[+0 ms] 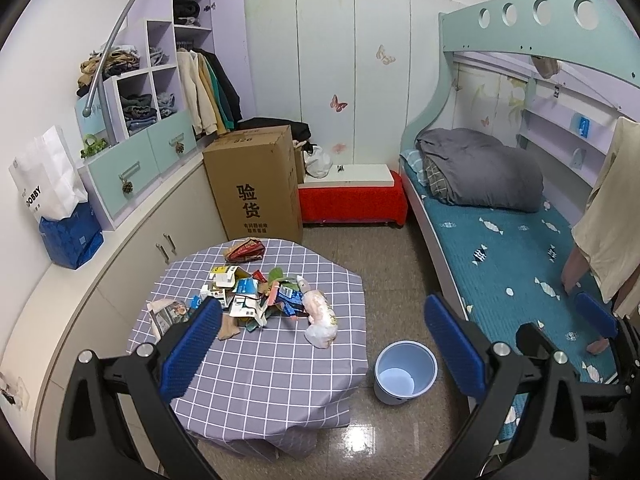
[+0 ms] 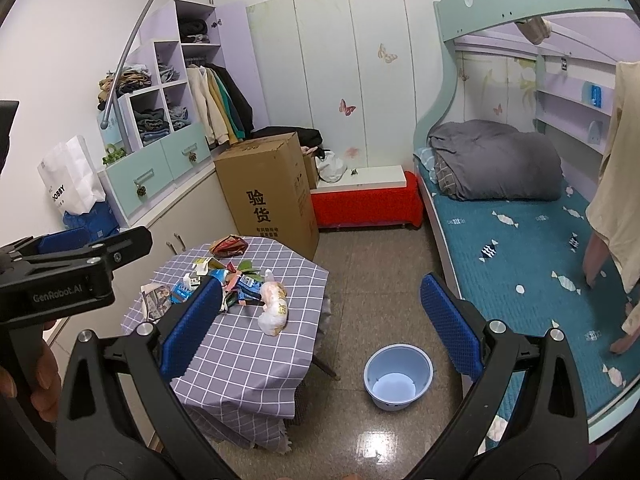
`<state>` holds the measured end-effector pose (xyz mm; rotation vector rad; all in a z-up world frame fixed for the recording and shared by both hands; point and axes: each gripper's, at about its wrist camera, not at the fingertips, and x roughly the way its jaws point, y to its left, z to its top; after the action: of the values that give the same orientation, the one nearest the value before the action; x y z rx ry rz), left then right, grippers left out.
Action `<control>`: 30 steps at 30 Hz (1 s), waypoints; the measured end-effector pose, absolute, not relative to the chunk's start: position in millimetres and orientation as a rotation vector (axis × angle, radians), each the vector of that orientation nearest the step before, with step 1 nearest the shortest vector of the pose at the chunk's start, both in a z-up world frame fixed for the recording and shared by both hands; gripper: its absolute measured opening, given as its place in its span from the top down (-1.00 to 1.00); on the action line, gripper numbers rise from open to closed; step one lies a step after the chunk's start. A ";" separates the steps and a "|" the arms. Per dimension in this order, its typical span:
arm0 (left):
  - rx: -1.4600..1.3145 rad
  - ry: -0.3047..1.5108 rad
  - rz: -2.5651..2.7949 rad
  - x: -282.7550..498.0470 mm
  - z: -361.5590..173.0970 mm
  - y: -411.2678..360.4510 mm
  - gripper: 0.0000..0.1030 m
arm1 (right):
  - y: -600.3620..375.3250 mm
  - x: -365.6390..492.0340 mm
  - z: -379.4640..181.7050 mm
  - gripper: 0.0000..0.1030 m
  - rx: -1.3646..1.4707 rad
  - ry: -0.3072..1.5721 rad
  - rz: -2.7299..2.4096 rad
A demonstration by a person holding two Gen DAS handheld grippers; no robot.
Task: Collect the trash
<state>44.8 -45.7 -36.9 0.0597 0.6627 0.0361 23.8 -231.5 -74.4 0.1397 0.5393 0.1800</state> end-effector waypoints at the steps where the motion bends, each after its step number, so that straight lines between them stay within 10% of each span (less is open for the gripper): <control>1: 0.059 0.665 0.037 45.8 -37.7 -46.8 -0.92 | -234.1 25.4 -75.2 -0.88 0.142 0.542 0.182; 17: 0.021 0.804 0.061 83.6 -78.1 -36.2 -0.92 | -232.1 69.8 -107.9 -0.88 0.168 0.677 0.209; 30: -0.148 1.132 0.076 174.2 -211.0 80.5 -0.91 | -167.6 174.2 -209.4 -0.88 0.142 0.970 0.185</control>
<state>174.2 80.5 -211.0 -0.1484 1.1322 0.0761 174.2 -167.6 -209.4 0.1416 0.9701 0.1847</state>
